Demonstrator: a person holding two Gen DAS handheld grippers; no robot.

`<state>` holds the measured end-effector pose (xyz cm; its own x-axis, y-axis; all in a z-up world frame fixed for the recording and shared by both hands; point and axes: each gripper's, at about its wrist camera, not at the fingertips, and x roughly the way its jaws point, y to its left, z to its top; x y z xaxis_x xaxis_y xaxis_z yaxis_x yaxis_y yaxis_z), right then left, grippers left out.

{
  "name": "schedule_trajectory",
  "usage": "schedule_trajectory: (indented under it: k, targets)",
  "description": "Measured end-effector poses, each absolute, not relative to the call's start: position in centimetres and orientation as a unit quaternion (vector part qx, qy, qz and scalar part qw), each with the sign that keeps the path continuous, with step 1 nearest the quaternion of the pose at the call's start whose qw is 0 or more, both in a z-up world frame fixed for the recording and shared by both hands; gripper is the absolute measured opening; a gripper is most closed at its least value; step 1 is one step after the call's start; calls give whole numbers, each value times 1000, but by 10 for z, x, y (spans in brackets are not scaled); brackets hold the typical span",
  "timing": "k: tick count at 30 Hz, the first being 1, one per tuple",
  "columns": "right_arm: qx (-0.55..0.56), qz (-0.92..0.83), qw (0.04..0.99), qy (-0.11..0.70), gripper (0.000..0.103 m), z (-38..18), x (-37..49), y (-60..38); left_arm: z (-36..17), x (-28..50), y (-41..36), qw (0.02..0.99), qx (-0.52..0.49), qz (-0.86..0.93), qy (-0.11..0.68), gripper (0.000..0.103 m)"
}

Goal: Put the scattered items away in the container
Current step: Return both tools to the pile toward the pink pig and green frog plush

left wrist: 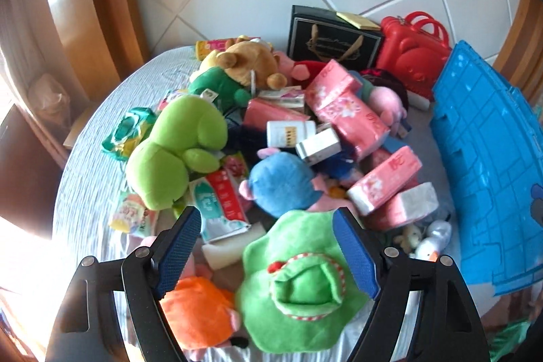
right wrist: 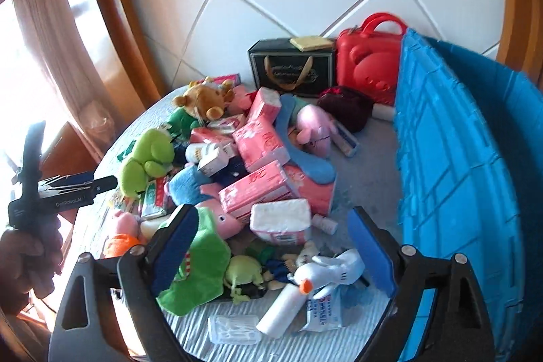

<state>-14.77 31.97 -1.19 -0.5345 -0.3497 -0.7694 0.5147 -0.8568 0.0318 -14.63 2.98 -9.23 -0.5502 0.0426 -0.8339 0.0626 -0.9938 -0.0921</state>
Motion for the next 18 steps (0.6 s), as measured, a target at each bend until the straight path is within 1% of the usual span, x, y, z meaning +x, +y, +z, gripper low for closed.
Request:
schedule_trajectory:
  k: [4, 8, 11, 18]
  targets:
    - [430, -854, 262, 129, 94, -42, -139, 285, -116, -139, -8, 20, 490, -870, 49, 80]
    - [458, -831, 285, 133, 94, -70, -136, 256, -140, -131, -39, 30, 508, -860, 44, 80]
    - [471, -824, 284, 138, 94, -87, -132, 237, -158, -125, -56, 32, 523, -851, 34, 80]
    - [484, -813, 283, 153, 94, -107, -124, 203, -202, -117, -87, 30, 561, -825, 63, 80]
